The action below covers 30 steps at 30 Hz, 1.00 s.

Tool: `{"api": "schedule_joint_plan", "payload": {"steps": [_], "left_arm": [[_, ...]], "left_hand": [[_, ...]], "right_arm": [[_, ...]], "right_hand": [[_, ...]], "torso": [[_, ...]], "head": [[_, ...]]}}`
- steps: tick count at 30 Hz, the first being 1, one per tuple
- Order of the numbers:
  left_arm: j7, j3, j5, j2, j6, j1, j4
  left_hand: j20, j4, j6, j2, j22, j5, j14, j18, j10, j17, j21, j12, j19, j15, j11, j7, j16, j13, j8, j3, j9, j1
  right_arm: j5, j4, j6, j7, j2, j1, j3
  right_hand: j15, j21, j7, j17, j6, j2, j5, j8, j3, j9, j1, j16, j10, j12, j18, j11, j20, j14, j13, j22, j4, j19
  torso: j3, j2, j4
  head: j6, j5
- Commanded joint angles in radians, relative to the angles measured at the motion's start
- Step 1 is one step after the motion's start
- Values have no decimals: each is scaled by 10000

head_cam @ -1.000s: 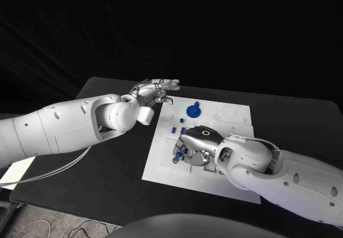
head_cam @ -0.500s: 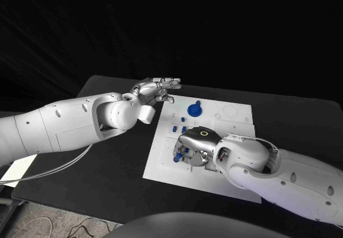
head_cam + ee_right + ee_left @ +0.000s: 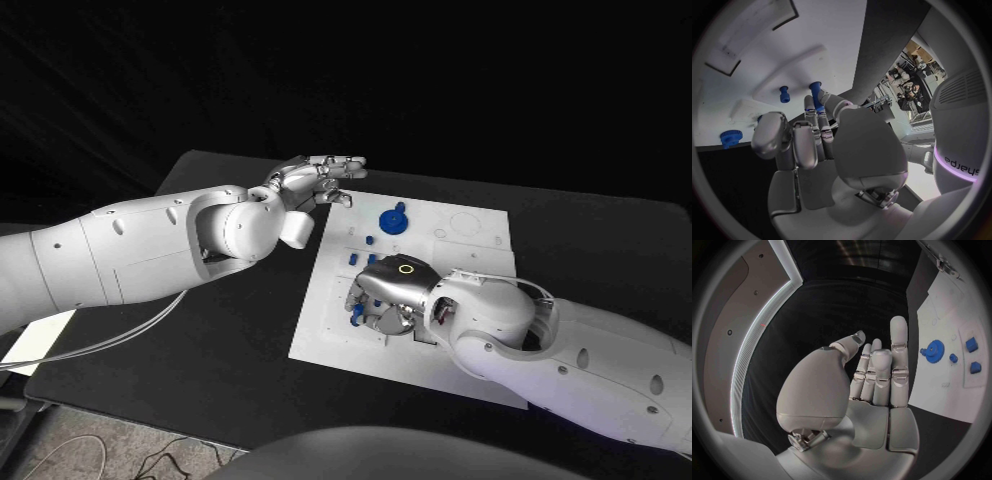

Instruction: Assemble the parts on the task board

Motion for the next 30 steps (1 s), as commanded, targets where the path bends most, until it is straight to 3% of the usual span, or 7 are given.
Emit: {"api": "schedule_joint_plan", "payload": {"steps": [1,11,13,17,18,25,30], "left_arm": [[46,7,-31,2,155,7,31],[30,7,-31,-4,138,8,22],[26,6,-31,-7,134,8,19],[19,6,-31,-12,125,7,-4],[18,6,-31,-13,125,7,-12],[13,1,-31,11,156,5,-45],[42,-33,-31,-14,148,3,-10]], "left_hand": [[22,-13,-61,48,-11,4,-67,87,-65,-5,-37,54,-35,29,-15,-20,53,-10,33,-69,1,2],[30,-21,-99,53,-12,2,-71,87,-114,-14,-37,92,-36,37,-5,-10,69,-9,54,-93,2,-7],[30,-21,-99,53,-12,2,-71,87,-114,-14,-37,92,-36,37,-5,-10,69,-9,54,-93,2,-7],[31,-23,-109,49,-12,2,-73,87,-127,-18,-37,95,-36,39,-2,-7,71,-10,55,-99,1,-10],[31,-23,-109,49,-12,2,-73,87,-127,-18,-37,95,-36,39,-2,-7,71,-10,55,-99,1,-10],[31,-23,-109,49,-12,2,-73,87,-127,-18,-37,95,-36,39,-2,-7,71,-10,55,-99,1,-10],[31,-23,-109,49,-12,2,-73,87,-127,-18,-37,95,-36,39,-2,-7,71,-10,55,-99,1,-10]], "right_arm": [[-265,-49,119,-85,13,-33,-42],[-262,129,-755,217,-157,-29,-56],[-261,240,-963,286,-294,-23,-56],[-205,480,-1526,407,-707,37,-51],[-173,579,-1724,434,-865,60,-42],[981,1416,-2922,288,-2469,347,125],[3002,1854,-3306,-369,-3862,539,193]], "right_hand": [[62,-164,23,-136,-367,-336,109,-40,-179,-92,-231,-92,-562,-11,161,77,115,328,-18,-229,-4,-71],[94,-456,-44,-259,-971,-604,508,-10,-1574,-95,-635,-164,-1244,299,244,126,194,311,31,-615,103,-166],[94,-480,-63,-267,-1000,-638,712,-6,-2213,-89,-781,-168,-1311,364,246,120,181,312,32,-643,252,-157],[71,-519,-70,-347,-998,-262,652,-12,-4104,-77,-389,-220,-1342,651,236,53,150,307,21,-688,706,-116],[48,-529,-54,-362,-981,-209,643,-4,-4209,-74,-358,-229,-1260,724,246,58,139,305,38,-702,763,-116],[-122,-433,-75,-294,-903,202,587,6,-4416,-67,17,-197,-234,1281,221,-154,26,343,142,-561,868,-22],[-75,180,119,462,-911,27,1178,73,-4995,-53,-671,281,740,1726,57,-95,56,522,428,301,1637,287]], "torso": [[5,-5,6],[16,-6,-7],[22,-17,-11],[9,-29,-47],[9,-36,-63],[18,-96,-200],[20,-168,-366]], "head": [[2,10],[35,-22],[41,-63],[101,-126],[120,-134],[370,-496],[591,-895]]}}
